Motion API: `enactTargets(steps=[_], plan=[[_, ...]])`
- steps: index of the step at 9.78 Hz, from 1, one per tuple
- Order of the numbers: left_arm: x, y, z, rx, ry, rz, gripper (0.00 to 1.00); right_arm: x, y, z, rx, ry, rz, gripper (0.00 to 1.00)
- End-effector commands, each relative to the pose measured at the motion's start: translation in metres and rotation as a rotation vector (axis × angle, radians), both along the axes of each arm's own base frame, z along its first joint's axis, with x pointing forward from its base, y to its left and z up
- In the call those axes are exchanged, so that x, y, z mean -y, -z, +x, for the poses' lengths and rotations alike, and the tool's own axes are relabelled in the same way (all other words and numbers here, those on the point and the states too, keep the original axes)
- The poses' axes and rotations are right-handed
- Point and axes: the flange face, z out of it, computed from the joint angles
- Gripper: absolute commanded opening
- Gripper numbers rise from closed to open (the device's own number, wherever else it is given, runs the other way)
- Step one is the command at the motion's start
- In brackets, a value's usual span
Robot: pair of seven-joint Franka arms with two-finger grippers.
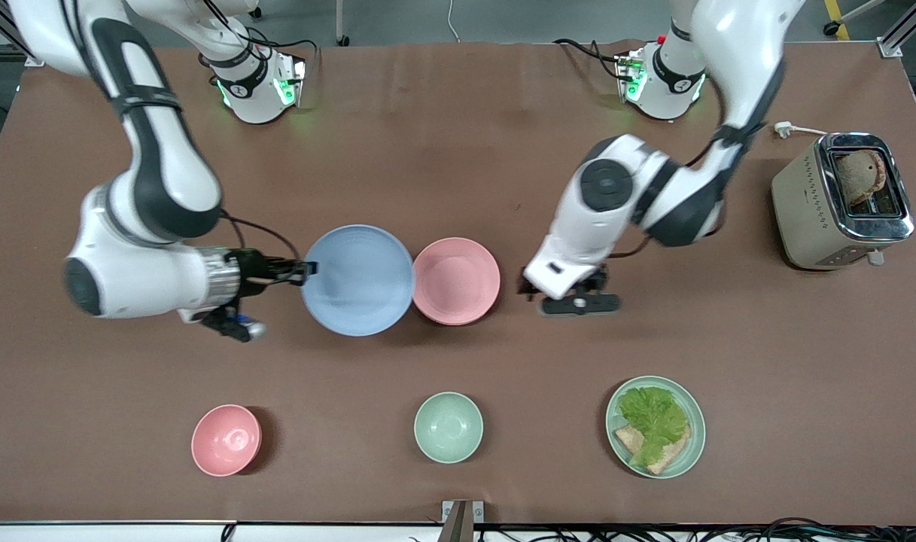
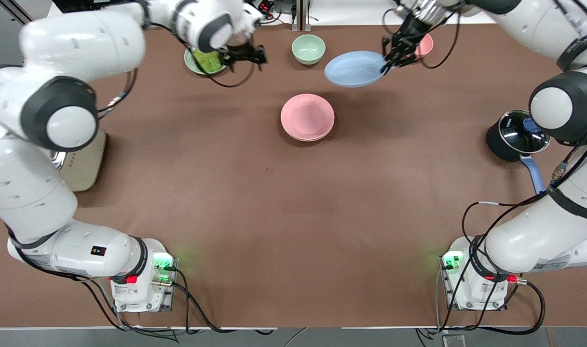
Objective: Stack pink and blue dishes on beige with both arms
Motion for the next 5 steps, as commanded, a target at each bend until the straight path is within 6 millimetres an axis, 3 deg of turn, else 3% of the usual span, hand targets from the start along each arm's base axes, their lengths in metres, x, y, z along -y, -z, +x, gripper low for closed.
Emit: enactTargets(steps=[1, 2, 3, 5], plan=[[-0.085, -0.036, -0.010, -0.028, 0.095, -0.006, 1.00, -0.046, 0.033, -0.044, 0.051, -0.013, -0.026, 0.02], [-0.118, -0.061, -0.011, -0.049, 0.139, 0.016, 1.00, -0.065, 0.050, -0.059, 0.088, 0.001, -0.027, 0.03], [-0.168, -0.091, -0.007, -0.024, 0.130, 0.029, 1.00, -0.090, 0.065, -0.078, 0.131, 0.018, -0.030, 0.03], [-0.226, -0.140, -0.014, 0.027, 0.207, 0.047, 1.00, -0.123, 0.084, -0.105, 0.196, 0.035, -0.026, 0.03]])
